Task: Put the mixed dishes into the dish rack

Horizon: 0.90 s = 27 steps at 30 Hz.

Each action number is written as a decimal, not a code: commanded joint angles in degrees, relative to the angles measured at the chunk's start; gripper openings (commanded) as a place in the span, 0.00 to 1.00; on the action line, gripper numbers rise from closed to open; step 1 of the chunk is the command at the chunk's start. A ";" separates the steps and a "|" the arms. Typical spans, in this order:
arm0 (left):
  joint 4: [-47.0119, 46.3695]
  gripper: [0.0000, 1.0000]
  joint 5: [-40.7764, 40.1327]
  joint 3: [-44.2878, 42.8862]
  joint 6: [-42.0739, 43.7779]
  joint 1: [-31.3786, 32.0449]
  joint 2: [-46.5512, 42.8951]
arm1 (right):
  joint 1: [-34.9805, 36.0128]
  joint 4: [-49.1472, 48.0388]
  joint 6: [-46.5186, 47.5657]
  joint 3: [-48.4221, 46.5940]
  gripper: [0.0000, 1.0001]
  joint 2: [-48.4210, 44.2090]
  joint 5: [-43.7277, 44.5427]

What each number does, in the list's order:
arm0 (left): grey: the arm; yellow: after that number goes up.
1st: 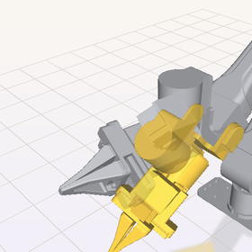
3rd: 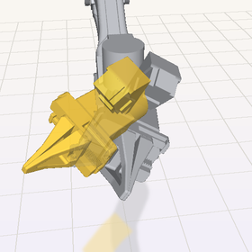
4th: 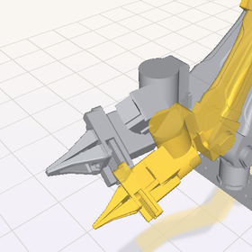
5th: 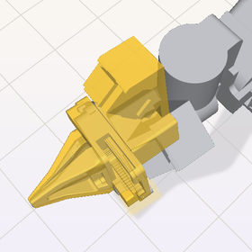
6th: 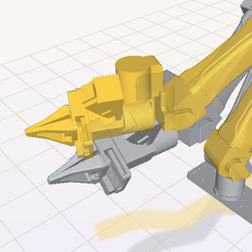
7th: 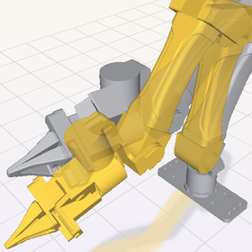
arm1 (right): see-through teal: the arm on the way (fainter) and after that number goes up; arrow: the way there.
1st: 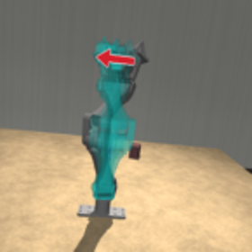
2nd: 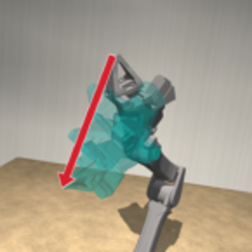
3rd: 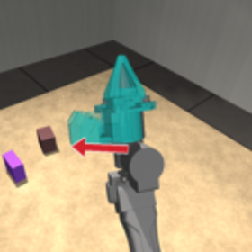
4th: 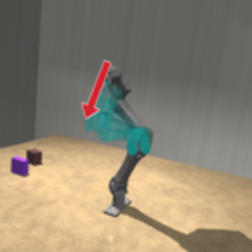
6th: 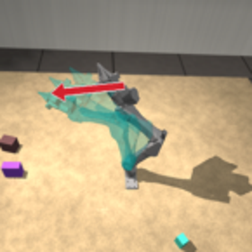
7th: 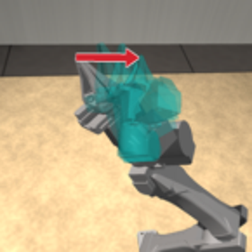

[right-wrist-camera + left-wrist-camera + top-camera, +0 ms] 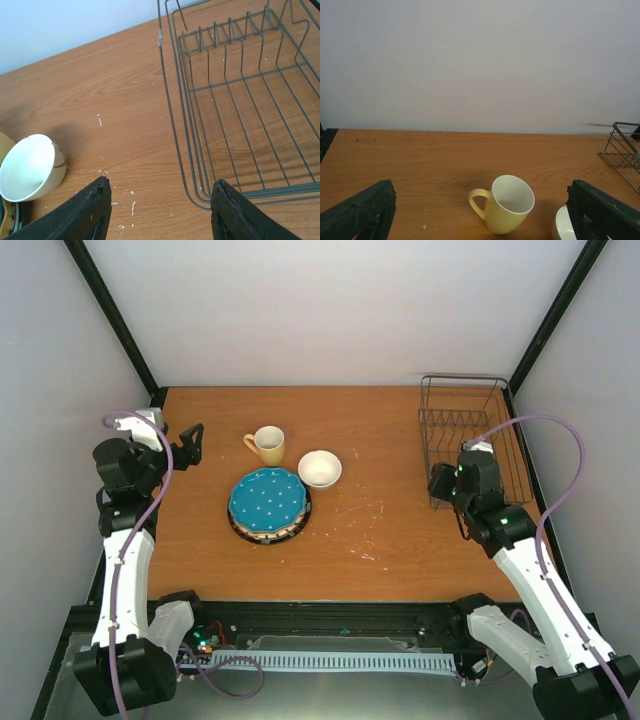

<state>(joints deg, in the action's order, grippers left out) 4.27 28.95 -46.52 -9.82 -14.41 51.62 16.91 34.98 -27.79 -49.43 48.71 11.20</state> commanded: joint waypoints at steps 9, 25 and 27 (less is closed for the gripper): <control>-2.01 0.94 0.83 -1.20 -0.85 -0.26 1.32 | -0.81 1.96 2.37 -4.25 0.63 4.57 12.39; -2.25 0.94 -0.31 -0.82 -0.72 -0.26 0.83 | -19.56 2.94 4.69 -11.25 0.03 36.56 -8.62; -2.26 0.94 -0.49 -0.68 -0.49 -0.31 0.62 | -19.55 1.54 4.65 -10.01 0.03 38.43 -10.16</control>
<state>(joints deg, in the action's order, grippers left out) 3.44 28.73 -46.52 -9.96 -14.41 53.19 -2.55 39.00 -23.29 -61.19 85.01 6.39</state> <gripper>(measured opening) 0.937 0.030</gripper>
